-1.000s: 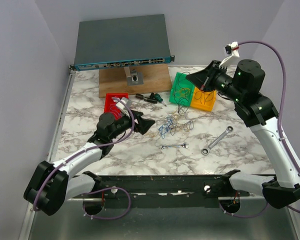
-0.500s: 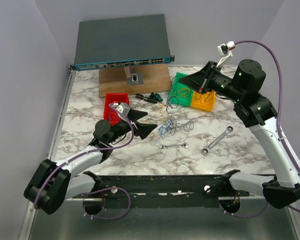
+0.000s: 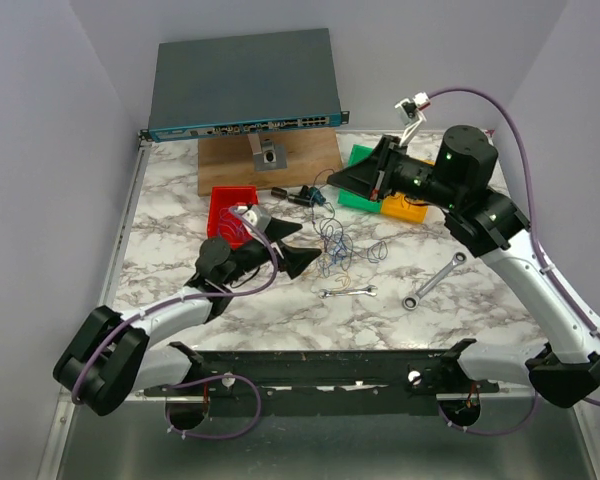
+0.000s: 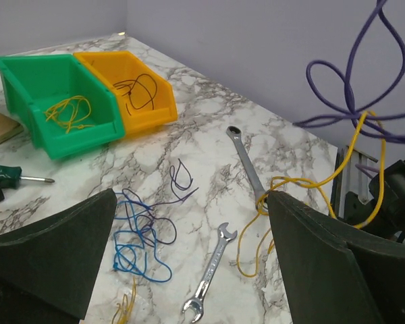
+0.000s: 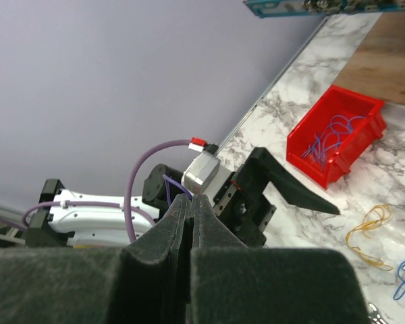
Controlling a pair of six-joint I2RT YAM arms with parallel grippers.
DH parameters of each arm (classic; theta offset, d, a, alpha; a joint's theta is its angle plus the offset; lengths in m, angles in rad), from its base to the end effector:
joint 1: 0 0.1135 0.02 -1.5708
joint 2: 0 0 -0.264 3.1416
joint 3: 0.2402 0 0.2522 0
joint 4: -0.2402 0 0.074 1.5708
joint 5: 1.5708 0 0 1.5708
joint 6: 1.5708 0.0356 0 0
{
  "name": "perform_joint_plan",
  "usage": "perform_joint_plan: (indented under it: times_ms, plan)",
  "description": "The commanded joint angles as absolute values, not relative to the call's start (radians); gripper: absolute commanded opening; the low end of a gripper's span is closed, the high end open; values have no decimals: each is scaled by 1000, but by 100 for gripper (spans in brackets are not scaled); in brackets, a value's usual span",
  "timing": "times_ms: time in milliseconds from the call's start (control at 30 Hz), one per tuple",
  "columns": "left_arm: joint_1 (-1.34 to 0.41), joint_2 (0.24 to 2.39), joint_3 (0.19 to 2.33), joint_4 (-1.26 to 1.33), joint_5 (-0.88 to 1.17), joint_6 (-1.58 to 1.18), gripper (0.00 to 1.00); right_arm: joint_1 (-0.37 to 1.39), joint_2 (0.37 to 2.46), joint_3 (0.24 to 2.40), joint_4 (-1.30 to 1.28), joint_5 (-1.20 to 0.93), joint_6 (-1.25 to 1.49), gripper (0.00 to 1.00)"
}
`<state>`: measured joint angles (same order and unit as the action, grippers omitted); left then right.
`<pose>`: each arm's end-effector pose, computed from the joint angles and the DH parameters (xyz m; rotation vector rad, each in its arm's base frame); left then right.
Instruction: Untangle the cables
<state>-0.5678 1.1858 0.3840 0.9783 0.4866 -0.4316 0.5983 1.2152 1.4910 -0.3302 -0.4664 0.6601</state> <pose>0.1918 -0.1421 0.2424 0.5301 1.4244 -1.1512 0.2001 0.1558 0.4797 -0.3399 1.7642 1.3135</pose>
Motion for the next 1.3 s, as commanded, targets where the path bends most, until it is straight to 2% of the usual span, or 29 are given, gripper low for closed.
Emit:
perform_joint_plan:
  times_ms: [0, 100, 167, 267, 333, 367, 600, 767, 1067, 1133, 1267]
  plan:
    - [-614, 1231, 436, 1016, 552, -397, 98, 645, 1229, 1477, -301, -444, 668, 1]
    - [-660, 1246, 461, 984, 570, -349, 94, 646, 1225, 1467, -298, -408, 670, 1]
    - [-683, 1247, 485, 924, 560, -312, 81, 646, 1221, 1469, -298, -405, 669, 1]
    - [-686, 1260, 516, 867, 569, -302, 53, 645, 1215, 1478, -310, -379, 664, 1]
    - [-686, 1261, 523, 841, 540, -302, 20, 646, 1209, 1485, -327, -350, 653, 1]
    - [-686, 1258, 527, 813, 500, -303, 0, 646, 1203, 1488, -335, -330, 648, 1]
    - [-679, 1224, 539, 664, 274, -313, 0, 646, 1097, 1455, -409, -19, 607, 1]
    - [-611, 1214, 566, 472, 48, -379, 0, 646, 1003, 1429, -507, 422, 535, 1]
    - [-447, 1218, 549, 356, 30, -542, 0, 645, 949, 1420, -612, 883, 426, 1]
    - [-440, 1217, 551, 339, 23, -551, 0, 645, 932, 1416, -611, 936, 415, 1]
    - [-440, 1201, 540, 401, 110, -534, 0, 646, 958, 1407, -608, 912, 377, 1]
